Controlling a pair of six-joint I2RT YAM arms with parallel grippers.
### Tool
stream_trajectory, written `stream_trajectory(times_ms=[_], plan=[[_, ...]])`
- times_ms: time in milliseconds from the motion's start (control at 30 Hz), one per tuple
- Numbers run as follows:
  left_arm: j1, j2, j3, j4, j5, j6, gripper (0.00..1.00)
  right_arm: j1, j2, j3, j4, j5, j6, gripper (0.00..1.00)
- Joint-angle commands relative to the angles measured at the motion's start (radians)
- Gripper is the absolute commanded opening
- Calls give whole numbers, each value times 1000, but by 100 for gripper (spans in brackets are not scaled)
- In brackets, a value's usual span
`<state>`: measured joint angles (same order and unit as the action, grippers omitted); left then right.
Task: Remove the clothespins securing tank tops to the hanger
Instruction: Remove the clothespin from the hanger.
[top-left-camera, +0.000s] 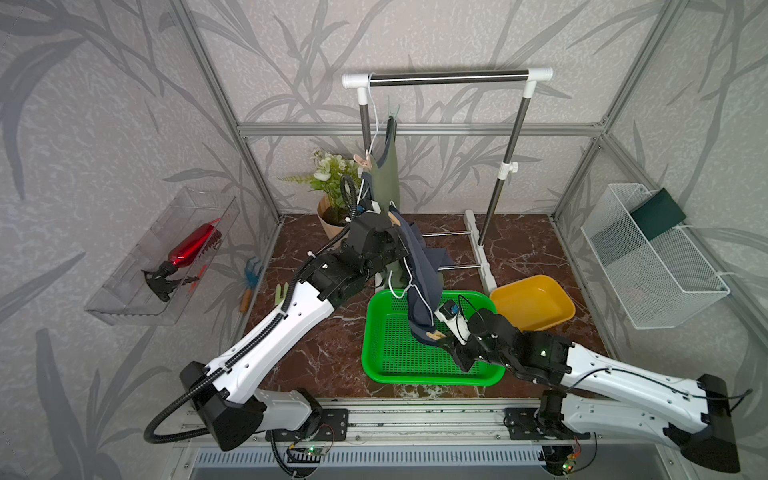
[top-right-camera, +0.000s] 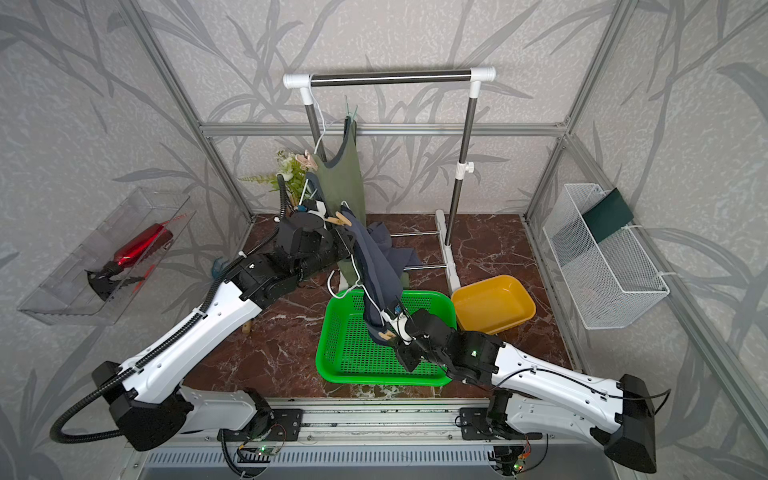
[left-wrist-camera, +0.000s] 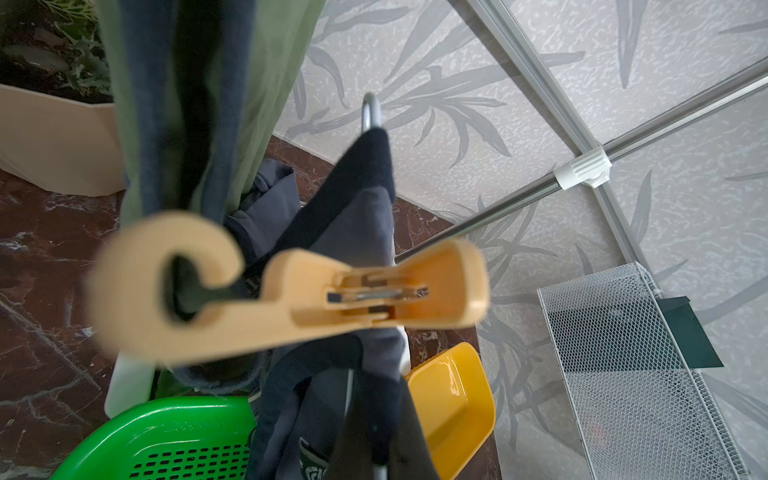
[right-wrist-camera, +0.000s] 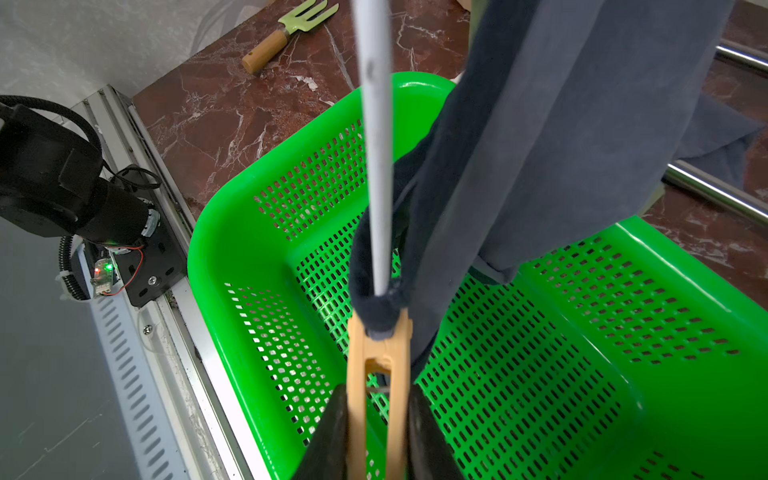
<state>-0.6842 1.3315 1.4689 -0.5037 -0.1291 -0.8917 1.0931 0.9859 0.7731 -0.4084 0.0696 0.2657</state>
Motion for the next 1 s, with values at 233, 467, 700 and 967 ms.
stream_trajectory(times_ms=[233,467,700,967], plan=[[7,-3,23,9,-6,-1,0,4,-26,-30,30,-19,10,17],[7,-8,16,6,-17,0,0,4,-57,-46,20,-13,21,15],[4,-4,-2,32,-3,-20,0,3,-104,-47,1,-3,33,11],[4,-4,-12,33,-6,-22,0,4,-113,-41,-29,12,21,7]])
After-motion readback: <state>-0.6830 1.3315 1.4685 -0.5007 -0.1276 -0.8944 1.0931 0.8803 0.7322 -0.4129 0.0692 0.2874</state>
